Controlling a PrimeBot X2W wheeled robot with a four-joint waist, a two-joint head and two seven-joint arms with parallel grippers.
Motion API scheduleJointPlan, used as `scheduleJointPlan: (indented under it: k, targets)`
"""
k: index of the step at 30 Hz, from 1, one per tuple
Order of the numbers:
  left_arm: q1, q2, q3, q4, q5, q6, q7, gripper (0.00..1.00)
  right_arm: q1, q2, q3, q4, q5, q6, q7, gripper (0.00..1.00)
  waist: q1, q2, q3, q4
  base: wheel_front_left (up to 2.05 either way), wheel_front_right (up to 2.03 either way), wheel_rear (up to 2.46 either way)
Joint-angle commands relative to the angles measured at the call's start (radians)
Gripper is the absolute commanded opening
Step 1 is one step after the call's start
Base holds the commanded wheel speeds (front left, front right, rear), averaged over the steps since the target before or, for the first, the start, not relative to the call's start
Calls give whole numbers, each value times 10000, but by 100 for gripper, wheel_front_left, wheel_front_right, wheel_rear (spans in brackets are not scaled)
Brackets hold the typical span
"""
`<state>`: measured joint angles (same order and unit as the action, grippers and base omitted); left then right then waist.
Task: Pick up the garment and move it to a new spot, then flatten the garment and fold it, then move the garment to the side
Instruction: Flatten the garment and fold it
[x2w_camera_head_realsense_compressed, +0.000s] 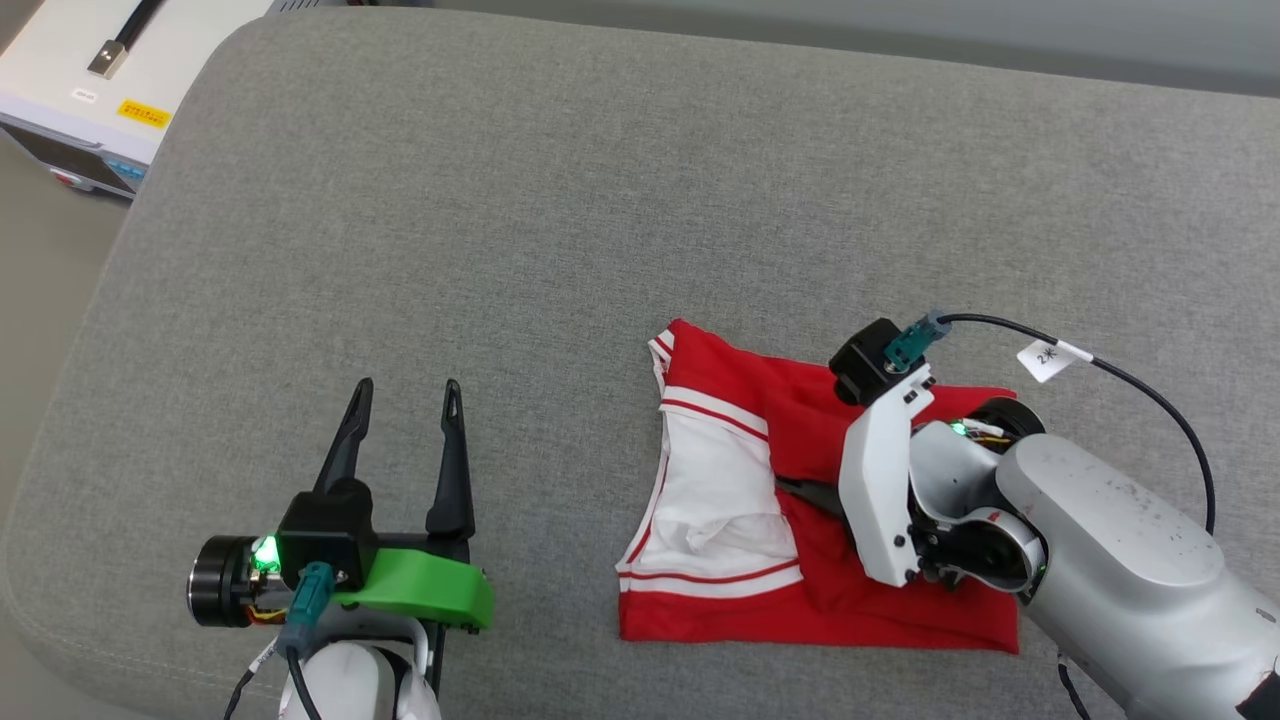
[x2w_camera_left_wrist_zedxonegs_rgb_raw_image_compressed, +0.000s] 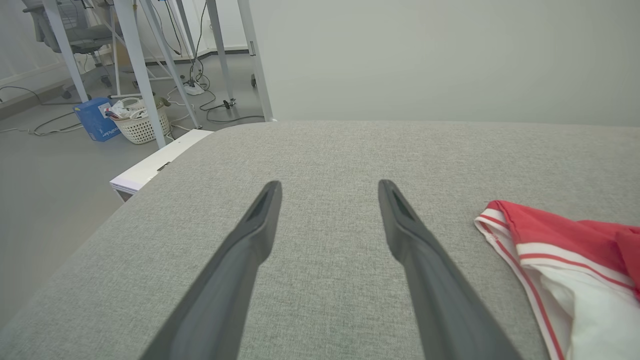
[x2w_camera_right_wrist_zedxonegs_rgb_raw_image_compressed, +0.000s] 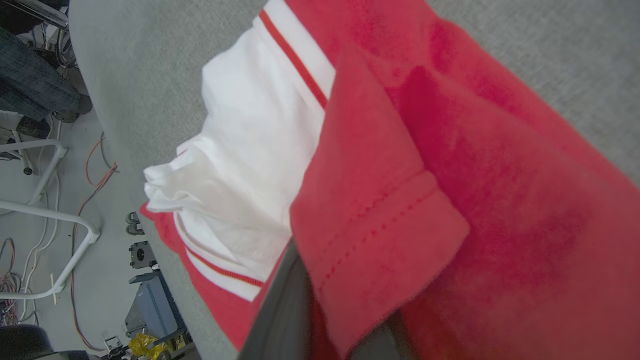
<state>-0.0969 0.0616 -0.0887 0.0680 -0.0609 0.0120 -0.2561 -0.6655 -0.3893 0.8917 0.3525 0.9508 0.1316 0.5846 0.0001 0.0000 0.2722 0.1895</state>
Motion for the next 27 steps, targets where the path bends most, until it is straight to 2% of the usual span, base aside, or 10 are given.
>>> scheduleJointPlan:
  k: [1, 2, 5, 9, 12, 15, 19, 21, 27]
  targets:
    - [-144, -60, 43, 34, 70, 2, -57, 100, -77, -37, 76, 175, -25, -9, -265, 47, -1, 0, -93, -36, 0, 0, 0]
    - [-107, -62, 83, 46, 75, 10, -57, 100, -75, -53, 48, 201, 9, -9, -554, 100, -1, 0, -166, -70, 0, 0, 0]
    - [23, -66, 192, 70, 104, 5, -57, 100, -45, -232, -19, -25, 165, -9, -1254, 100, -1, 0, -401, -183, 0, 0, 0]
    - [220, -67, 310, 43, 164, -16, -57, 100, 8, -829, -241, -600, -78, -9, -2404, 100, -1, 0, -711, -385, 0, 0, 0]
    - [373, -70, 387, 0, 169, -29, -57, 100, 148, -1213, -818, -942, -549, -9, -3491, 100, -1, 0, -908, -546, 0, 0, 0]
    - [476, -73, 438, -80, 180, -55, -57, 100, 297, -1449, -1700, -941, -1655, -9, -4856, 100, -1, 0, -1075, -704, 0, 0, 0]
    - [648, -73, 509, -145, 206, -72, -57, 100, 920, -1223, -3212, -796, -3375, -9, -6625, 100, -1, 0, -1335, -917, 0, 0, 0]
    - [728, -65, 564, -166, 211, -83, -57, 100, 1360, -905, -4012, -758, -3956, -9, -7268, 100, -1, 0, -1461, -1018, 0, 0, 0]
    - [980, -48, 681, -224, 232, -117, -57, 100, 2783, 135, -6163, -1175, -5561, -9, -8264, 100, -1, 0, -1775, -1241, 0, 0, 0]
